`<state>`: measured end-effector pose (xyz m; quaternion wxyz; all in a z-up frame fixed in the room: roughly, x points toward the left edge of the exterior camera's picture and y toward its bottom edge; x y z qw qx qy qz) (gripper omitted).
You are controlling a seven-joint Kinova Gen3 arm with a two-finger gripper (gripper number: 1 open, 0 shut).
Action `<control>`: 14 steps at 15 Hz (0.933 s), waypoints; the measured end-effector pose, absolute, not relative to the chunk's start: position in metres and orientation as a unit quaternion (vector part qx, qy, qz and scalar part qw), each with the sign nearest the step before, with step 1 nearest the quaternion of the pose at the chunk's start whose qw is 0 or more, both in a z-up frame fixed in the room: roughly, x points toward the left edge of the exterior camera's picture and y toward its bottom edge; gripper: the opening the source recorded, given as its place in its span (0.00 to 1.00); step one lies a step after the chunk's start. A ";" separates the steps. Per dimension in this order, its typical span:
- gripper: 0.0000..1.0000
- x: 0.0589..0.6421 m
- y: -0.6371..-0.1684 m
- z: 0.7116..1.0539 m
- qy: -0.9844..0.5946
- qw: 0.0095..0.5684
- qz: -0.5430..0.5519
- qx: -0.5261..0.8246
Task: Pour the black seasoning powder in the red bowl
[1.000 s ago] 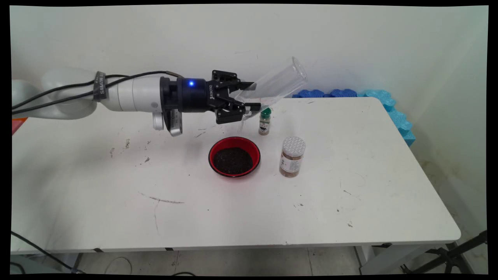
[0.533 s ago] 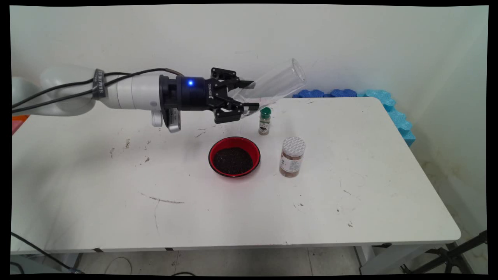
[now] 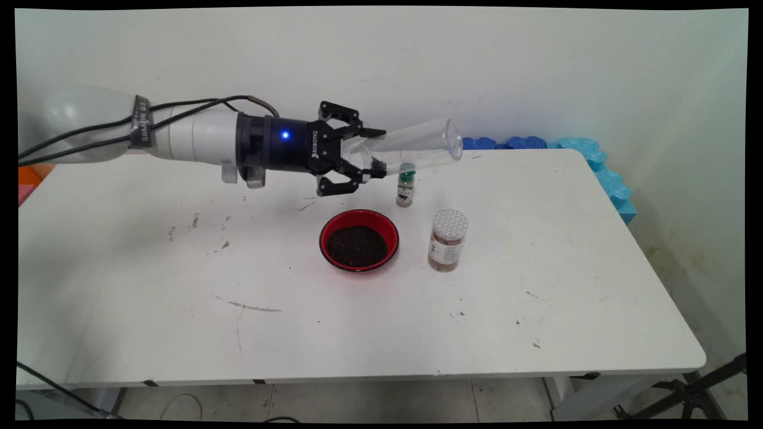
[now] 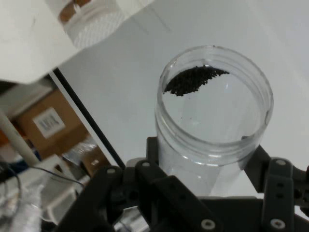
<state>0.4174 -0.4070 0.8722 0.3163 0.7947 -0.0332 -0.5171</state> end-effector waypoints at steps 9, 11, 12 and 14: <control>0.00 0.418 -0.399 0.893 -0.208 0.389 -0.425 0.791; 0.00 0.417 -0.400 0.897 -0.244 0.401 -0.404 0.785; 0.00 0.416 -0.400 0.900 -0.261 0.407 -0.393 0.782; 0.00 0.415 -0.401 0.904 -0.284 0.414 -0.379 0.777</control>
